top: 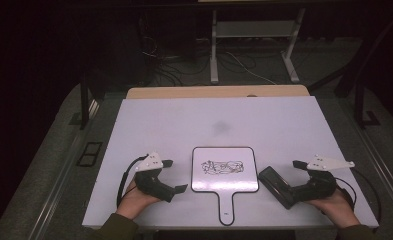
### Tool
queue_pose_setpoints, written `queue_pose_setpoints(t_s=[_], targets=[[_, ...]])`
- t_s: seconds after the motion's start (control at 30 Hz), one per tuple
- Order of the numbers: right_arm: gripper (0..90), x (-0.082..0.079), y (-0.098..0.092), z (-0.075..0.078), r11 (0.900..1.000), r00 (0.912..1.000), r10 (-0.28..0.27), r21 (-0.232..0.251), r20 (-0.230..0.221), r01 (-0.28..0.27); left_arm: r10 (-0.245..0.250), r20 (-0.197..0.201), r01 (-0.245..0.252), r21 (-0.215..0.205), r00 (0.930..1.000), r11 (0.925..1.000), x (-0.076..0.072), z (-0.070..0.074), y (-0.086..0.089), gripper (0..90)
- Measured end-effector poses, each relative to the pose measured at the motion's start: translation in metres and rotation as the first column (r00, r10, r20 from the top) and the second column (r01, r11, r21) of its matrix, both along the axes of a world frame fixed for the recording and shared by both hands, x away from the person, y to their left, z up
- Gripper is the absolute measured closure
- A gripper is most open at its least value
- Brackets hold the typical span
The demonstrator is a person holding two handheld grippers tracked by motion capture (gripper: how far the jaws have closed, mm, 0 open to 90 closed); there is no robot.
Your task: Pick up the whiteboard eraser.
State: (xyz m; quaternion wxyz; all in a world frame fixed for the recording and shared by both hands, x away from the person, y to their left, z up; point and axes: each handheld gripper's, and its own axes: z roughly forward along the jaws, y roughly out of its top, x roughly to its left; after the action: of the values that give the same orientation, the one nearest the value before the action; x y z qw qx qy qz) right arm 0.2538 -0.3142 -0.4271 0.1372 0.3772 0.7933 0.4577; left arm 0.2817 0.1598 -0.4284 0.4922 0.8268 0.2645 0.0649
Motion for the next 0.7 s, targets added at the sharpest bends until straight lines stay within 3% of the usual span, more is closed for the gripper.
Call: queue_pose_setpoints(t_s=[0.7], targets=[[0.0, 0.002, -0.002, 0.012, 1.000, 0.9998, -0.013, 0.013, -0.014, 0.013, -0.001, 0.003, 0.001, -0.009, 1.0000, 1.0000, -0.002, 0.002, 0.000, 0.0]])
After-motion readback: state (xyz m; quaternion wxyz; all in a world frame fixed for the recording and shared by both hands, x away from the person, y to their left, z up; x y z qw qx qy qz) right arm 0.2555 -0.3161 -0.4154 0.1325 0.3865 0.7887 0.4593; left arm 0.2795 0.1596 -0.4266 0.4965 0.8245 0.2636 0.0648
